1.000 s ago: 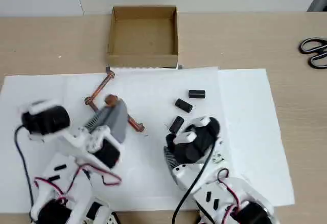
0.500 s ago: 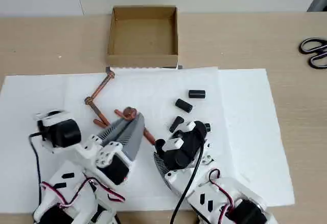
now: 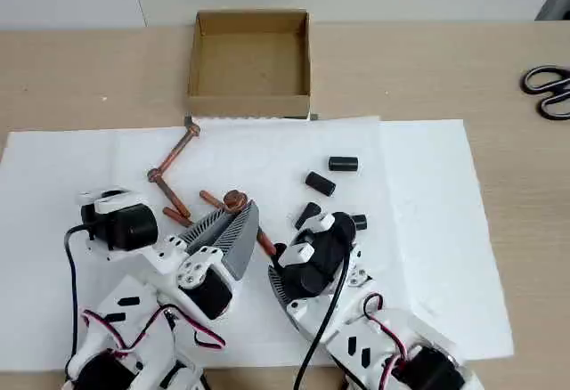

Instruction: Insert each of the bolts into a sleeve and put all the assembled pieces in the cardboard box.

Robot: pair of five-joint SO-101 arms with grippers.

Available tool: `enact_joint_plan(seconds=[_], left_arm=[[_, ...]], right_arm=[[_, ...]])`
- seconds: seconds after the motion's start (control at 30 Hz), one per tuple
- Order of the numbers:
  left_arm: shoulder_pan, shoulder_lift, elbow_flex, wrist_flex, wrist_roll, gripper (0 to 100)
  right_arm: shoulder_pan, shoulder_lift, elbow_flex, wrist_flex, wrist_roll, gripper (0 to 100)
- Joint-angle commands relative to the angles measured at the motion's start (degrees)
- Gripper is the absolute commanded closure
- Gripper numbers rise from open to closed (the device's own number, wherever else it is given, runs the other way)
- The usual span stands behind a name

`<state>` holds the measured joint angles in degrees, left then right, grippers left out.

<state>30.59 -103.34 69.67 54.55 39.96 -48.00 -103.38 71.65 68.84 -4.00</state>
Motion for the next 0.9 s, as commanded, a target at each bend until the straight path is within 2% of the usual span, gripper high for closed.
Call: enact_joint_plan(seconds=[0.0, 0.1, 0.37, 0.43, 0.7, 0.87], left_arm=[[0.4, -0.5, -0.1, -1.7, 0.2, 100], [0.5, -0.5, 0.0, -1.7, 0.2, 100], [0.5, -0.5, 0.7, -1.2, -0.1, 100], [1.2, -0.5, 0.7, -1.1, -2.1, 100], [11.0, -0.5, 0.4, 5.5, -9.8, 100], [10.8, -0.5, 0.4, 5.6, -13.5, 99]], right_arm=[[-1.4, -0.5, -0.5, -1.6, 0.7, 99.6], [-3.5, -0.5, -0.5, -1.6, 0.8, 99.6], [-3.6, -0.5, -0.5, -1.6, 0.8, 99.6], [-3.6, -0.5, -0.6, -1.8, 0.9, 99.6], [-3.6, -0.5, -0.6, -5.3, 5.6, 99.6], [-3.5, -0.5, -0.6, -4.9, 5.6, 99.6]])
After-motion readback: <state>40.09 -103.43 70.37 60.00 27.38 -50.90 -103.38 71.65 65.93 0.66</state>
